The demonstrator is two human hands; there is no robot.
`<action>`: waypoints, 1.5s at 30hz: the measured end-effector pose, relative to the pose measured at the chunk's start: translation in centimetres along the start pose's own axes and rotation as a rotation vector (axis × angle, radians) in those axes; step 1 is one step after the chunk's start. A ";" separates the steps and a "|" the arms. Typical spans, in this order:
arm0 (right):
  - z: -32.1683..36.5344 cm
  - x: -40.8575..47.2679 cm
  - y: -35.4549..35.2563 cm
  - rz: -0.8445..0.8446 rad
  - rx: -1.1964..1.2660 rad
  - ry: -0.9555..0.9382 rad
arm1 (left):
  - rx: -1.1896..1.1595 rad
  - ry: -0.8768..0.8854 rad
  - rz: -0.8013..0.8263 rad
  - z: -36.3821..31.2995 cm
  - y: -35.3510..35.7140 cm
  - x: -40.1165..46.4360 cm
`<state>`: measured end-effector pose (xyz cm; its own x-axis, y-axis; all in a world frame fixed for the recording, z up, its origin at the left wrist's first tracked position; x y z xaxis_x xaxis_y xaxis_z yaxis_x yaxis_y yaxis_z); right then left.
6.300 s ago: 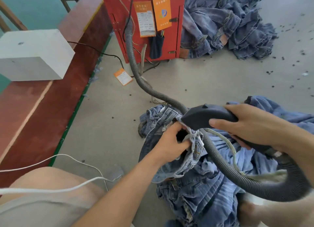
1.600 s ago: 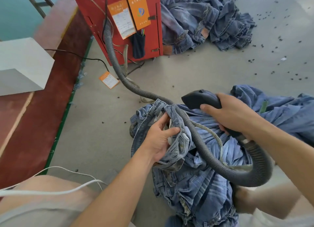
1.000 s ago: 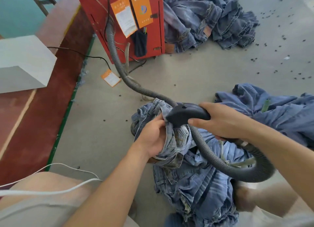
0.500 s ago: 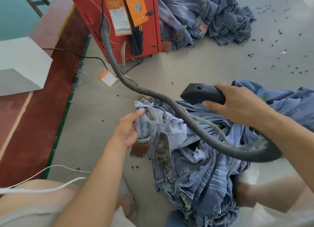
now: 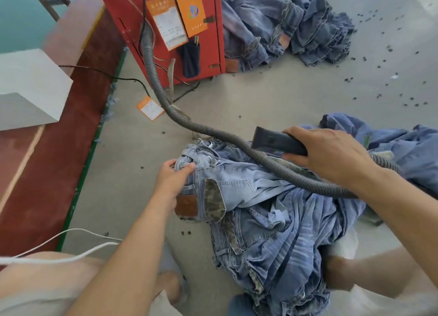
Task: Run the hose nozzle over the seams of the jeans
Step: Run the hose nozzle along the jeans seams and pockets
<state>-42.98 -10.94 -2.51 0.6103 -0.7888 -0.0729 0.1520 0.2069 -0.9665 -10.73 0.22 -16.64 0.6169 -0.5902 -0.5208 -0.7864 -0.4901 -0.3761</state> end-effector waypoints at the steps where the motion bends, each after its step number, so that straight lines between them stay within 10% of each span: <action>1: 0.1 0.1 0.1 -0.005 0.015 0.008 | 0.034 0.010 0.038 -0.5 0.7 -0.4; 10: 0.9 1.9 -0.5 -0.140 0.106 0.155 | -0.096 -0.134 0.144 -12.7 4.7 -2.0; 20: 0.6 1.0 -2.2 -0.231 0.209 0.239 | 0.677 0.303 0.535 -19.9 2.5 -4.9; 29: 0.3 2.3 -2.3 -0.162 0.221 0.219 | 0.317 0.083 0.571 -8.6 -4.5 -5.3; 45: -0.6 -0.7 -0.6 0.022 0.263 0.041 | -0.120 -0.080 0.465 -8.4 -2.1 -5.5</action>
<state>-43.91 -10.86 -2.06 0.5849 -0.8039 -0.1082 0.3391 0.3635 -0.8677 -12.21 -0.95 -6.54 0.1929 -0.7155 -0.6715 -0.9658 -0.2591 -0.0013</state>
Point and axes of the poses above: each hand's wrist, its own x-axis towards the middle knuckle, its own y-axis out of the palm, z = x × y, the point moved 4 cm from there along x, towards the middle knuckle, and after that the axes turned 5 degrees about x, right-handed, at the moved point
